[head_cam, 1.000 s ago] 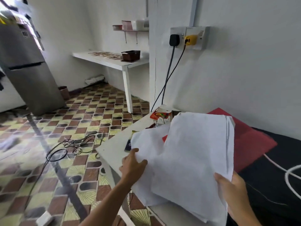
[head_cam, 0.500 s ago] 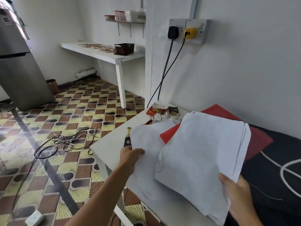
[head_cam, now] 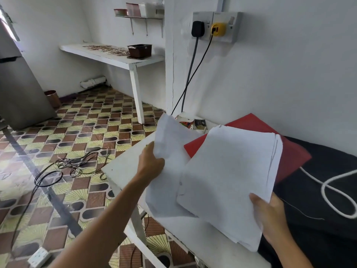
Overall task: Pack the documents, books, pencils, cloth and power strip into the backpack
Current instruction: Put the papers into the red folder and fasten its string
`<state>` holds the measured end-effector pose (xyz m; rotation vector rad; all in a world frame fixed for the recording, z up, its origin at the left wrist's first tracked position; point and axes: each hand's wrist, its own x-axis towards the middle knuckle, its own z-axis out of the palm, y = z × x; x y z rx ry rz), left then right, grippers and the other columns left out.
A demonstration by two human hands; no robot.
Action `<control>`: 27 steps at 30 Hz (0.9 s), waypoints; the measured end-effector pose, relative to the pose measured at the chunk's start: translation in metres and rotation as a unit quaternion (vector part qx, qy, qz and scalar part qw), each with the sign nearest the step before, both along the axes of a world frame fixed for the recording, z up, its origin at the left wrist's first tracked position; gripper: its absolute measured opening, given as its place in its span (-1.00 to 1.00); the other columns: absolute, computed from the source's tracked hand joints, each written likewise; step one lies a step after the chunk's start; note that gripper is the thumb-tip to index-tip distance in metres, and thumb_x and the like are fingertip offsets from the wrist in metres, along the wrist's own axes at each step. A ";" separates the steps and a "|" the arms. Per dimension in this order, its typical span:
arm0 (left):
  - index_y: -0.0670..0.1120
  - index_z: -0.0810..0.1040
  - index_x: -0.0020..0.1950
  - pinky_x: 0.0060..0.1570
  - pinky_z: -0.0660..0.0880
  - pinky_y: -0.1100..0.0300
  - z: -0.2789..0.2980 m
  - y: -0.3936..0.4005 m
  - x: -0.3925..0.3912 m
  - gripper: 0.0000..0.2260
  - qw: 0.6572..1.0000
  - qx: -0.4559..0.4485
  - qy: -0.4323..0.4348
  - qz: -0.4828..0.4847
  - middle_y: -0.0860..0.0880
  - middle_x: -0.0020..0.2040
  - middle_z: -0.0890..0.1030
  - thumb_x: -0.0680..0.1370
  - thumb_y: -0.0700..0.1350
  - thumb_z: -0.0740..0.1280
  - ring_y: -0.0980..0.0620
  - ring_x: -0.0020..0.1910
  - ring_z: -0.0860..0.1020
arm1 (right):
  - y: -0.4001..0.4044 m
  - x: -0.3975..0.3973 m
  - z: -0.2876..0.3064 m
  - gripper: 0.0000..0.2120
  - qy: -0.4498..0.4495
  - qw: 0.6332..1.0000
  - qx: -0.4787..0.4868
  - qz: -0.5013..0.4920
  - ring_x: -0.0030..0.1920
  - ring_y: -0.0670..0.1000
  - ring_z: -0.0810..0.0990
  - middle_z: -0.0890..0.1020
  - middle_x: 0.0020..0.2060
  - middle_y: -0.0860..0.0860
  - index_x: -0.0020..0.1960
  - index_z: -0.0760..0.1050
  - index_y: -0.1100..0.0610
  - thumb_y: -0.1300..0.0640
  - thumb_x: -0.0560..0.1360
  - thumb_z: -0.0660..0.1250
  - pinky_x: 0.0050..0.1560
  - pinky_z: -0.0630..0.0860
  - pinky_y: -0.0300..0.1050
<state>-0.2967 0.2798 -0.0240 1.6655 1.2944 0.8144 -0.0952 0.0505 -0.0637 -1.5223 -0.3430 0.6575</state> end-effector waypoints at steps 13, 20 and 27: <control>-0.13 0.60 0.00 -0.37 0.45 0.31 0.142 0.013 -0.036 -0.75 0.962 0.253 -0.093 0.032 0.04 -0.24 0.59 0.35 -0.29 0.32 0.13 -0.33 0.53 | -0.003 -0.006 0.003 -0.68 -0.036 0.999 -0.007 0.012 -0.05 -0.01 0.66 0.69 -0.09 -0.02 0.01 0.59 0.02 0.40 0.52 0.22 -0.08 0.56 -0.11; -0.17 0.55 0.06 -0.28 0.60 0.19 0.072 0.021 -0.013 -0.72 0.990 0.000 -0.127 -0.065 -0.04 -0.19 0.61 0.39 -0.37 0.43 0.02 -0.29 0.57 | -0.004 -0.006 0.006 -0.73 -0.001 0.999 0.024 -0.024 -0.08 -0.03 0.64 0.67 -0.08 -0.01 0.03 0.56 0.07 0.40 0.52 0.24 -0.16 0.52 -0.15; -0.26 0.52 0.14 -0.13 0.55 -0.02 -0.029 0.021 -0.013 -0.50 0.980 -0.159 -0.087 -0.087 -0.28 0.02 0.62 0.19 -0.30 0.43 -0.21 -0.13 0.60 | 0.003 0.008 0.009 -0.72 0.055 0.979 0.098 -0.172 -0.05 0.02 0.59 0.62 -0.06 0.02 0.15 0.52 0.16 0.41 0.51 0.25 -0.11 0.51 -0.16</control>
